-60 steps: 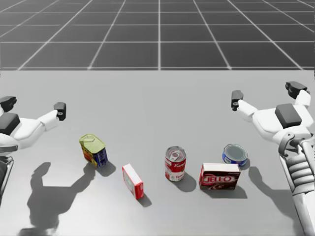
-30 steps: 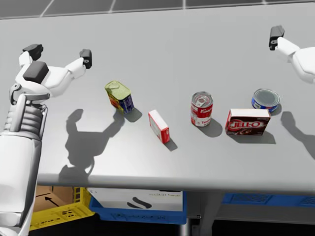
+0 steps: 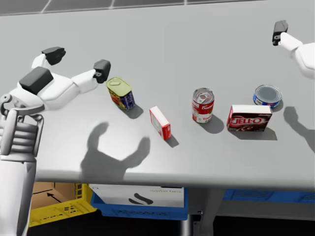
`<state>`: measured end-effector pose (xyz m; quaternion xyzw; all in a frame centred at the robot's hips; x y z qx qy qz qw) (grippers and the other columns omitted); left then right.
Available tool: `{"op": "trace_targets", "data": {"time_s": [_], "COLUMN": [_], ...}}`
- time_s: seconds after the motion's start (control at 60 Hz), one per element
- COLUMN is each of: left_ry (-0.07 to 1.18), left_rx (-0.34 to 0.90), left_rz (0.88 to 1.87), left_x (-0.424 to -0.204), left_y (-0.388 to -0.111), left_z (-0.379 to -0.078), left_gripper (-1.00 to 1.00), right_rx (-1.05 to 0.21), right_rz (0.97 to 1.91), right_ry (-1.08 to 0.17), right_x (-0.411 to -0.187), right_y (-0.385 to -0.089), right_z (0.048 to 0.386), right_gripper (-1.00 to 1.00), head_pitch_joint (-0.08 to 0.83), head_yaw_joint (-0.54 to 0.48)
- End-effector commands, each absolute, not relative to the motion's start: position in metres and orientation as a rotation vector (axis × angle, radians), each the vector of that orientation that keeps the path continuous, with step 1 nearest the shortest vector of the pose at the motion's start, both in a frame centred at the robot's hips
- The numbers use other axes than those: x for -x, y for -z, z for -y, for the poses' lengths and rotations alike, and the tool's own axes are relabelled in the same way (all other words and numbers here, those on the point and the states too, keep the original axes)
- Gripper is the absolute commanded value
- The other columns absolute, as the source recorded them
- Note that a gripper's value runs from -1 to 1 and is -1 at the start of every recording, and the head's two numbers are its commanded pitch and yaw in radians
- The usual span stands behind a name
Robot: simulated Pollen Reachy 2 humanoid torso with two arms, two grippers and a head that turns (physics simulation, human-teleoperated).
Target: Grasp the gelatin box and hold it up.
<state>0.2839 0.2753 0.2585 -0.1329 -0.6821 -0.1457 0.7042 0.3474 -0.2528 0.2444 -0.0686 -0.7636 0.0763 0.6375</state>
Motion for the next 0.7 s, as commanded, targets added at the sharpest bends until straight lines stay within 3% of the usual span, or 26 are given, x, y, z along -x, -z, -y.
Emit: {"op": "trace_targets", "data": {"time_s": [0.017, 0.2, 0.333, 0.5, 0.7], "left_ry": [0.453, 0.598, 0.672, 0.699, 0.695], "left_rx": [0.449, 0.506, 0.531, 0.547, 0.552], "left_rz": [1.440, 1.353, 1.291, 1.221, 1.166], "left_x": [-0.248, -0.223, -0.218, -0.223, -0.237], "left_y": [-0.260, -0.232, -0.205, -0.179, -0.166], "left_z": [-0.265, -0.254, -0.247, -0.232, -0.207], "left_gripper": [-1.00, -1.00, -1.00, -1.00, -1.00], "right_rx": [0.178, 0.189, 0.189, 0.189, 0.184], "right_rz": [1.753, 1.762, 1.768, 1.771, 1.777], "right_ry": [-0.179, -0.180, -0.174, -0.172, -0.168], "right_x": [-0.350, -0.350, -0.350, -0.350, -0.349], "right_y": [-0.244, -0.245, -0.246, -0.246, -0.249], "right_z": [0.254, 0.255, 0.255, 0.256, 0.256], "right_gripper": [-1.00, -1.00, -1.00, -1.00, -1.00], "head_pitch_joint": [0.753, 0.754, 0.755, 0.755, 0.755], "head_yaw_joint": [0.12, 0.12, 0.13, 0.13, 0.14]}}
